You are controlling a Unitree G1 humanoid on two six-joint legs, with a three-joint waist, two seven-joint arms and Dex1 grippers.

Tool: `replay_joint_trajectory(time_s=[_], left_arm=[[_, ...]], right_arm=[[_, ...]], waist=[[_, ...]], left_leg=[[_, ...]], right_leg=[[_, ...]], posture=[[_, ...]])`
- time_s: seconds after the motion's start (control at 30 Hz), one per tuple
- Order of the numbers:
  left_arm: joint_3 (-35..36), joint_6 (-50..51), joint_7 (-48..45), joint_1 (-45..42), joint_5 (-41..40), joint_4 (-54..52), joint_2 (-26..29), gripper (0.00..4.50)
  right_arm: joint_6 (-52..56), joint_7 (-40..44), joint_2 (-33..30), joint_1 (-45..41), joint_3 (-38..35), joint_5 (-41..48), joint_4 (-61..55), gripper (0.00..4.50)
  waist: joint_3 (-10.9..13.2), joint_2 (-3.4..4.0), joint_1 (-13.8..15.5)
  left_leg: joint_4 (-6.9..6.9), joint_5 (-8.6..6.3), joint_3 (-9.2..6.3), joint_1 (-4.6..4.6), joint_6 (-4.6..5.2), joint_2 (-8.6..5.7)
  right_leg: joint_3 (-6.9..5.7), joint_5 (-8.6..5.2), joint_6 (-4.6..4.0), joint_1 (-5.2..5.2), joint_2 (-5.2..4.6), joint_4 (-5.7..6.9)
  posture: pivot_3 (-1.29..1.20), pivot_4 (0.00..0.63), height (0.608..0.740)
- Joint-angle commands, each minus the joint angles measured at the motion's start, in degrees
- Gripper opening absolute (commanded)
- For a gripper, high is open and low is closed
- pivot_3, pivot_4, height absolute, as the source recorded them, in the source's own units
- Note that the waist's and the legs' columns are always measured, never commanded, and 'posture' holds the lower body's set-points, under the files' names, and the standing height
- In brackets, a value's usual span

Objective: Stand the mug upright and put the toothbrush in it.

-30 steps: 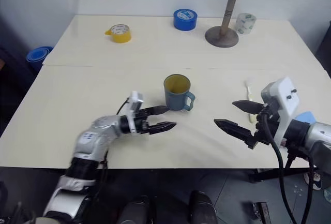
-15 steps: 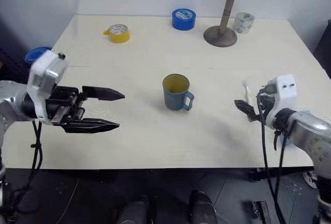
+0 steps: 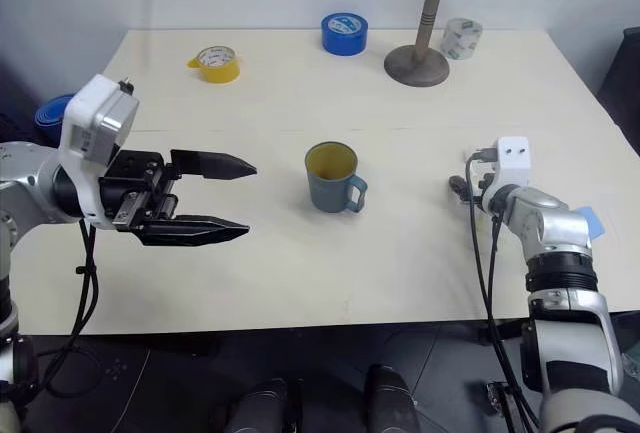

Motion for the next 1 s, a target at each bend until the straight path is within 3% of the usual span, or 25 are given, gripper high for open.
replay_joint_trajectory(time_s=[0.03,0.17,0.27,0.47,0.6,0.77,0.9,1.0], left_arm=[[-0.12,-1.82,0.27,-1.00,0.25,-0.45,0.57,4.50],[-0.49,-2.57,0.52,-1.56,0.55,0.20,0.57,4.50],[-0.80,-2.92,0.70,-2.19,0.61,0.70,0.62,4.50],[-1.09,-3.49,0.71,-2.49,1.12,1.44,0.89,4.50],[-0.28,-3.46,1.54,-1.87,1.52,1.79,1.25,4.50],[4.06,-2.07,3.97,-0.11,-0.09,3.01,2.40,4.50],[7.89,-0.47,6.23,1.03,-2.51,3.91,2.60,4.50],[9.20,-0.84,6.87,2.05,-2.23,4.66,2.95,4.50]], right_arm=[[-0.59,1.90,0.27,-0.40,-0.99,-1.77,0.49,3.60],[0.21,2.97,0.76,0.30,-0.61,-3.50,0.17,2.25],[0.42,3.21,1.26,1.04,-1.05,-3.98,-0.54,2.25],[0.04,3.51,2.07,2.61,-0.91,-5.30,-2.91,0.54],[-0.49,3.41,1.92,3.62,-1.46,-5.97,-7.18,0.54],[-0.49,7.39,3.25,3.34,-3.19,-0.95,-25.76,0.54],[6.99,6.20,12.19,-2.35,-7.04,13.34,-40.92,0.54],[8.44,3.45,19.31,-6.27,-6.30,17.45,-44.35,0.54]], waist=[[0.00,0.00,-0.02],[0.00,0.00,-0.08],[0.00,0.00,-0.06],[0.00,0.00,-0.11],[0.00,0.00,0.04],[0.10,0.17,-0.33],[0.12,0.20,-1.67],[0.12,0.20,-1.66]], left_leg=[[0.00,0.00,-0.01,0.00,0.00,0.00],[0.02,0.00,-0.01,0.03,-0.01,0.00],[0.04,0.01,-0.02,0.03,-0.01,0.00],[0.04,0.01,-0.02,0.06,-0.02,0.00],[0.06,0.01,-0.04,0.04,-0.02,0.00],[0.04,0.01,-0.02,-0.01,-0.02,0.00],[-0.03,0.05,-0.04,0.01,-0.15,0.07],[-0.18,0.07,-0.05,0.01,-0.25,0.08]], right_leg=[[0.00,0.00,0.00,0.00,0.00,0.00],[0.00,0.00,0.01,0.02,0.00,0.04],[0.00,0.00,0.01,0.04,0.00,0.05],[0.00,0.00,0.01,0.04,0.00,0.08],[0.00,0.00,0.01,0.05,0.00,0.09],[0.01,0.00,0.01,-0.05,0.00,0.09],[0.01,0.00,0.01,-0.24,0.05,0.35],[0.04,-0.01,-0.02,-0.53,0.05,0.71]], posture=[[0.00,0.150,0.740],[0.00,0.150,0.740],[0.00,0.150,0.740],[0.00,0.150,0.740],[0.00,0.150,0.740],[0.00,0.150,0.740],[0.00,0.150,0.740],[0.00,0.150,0.740]])
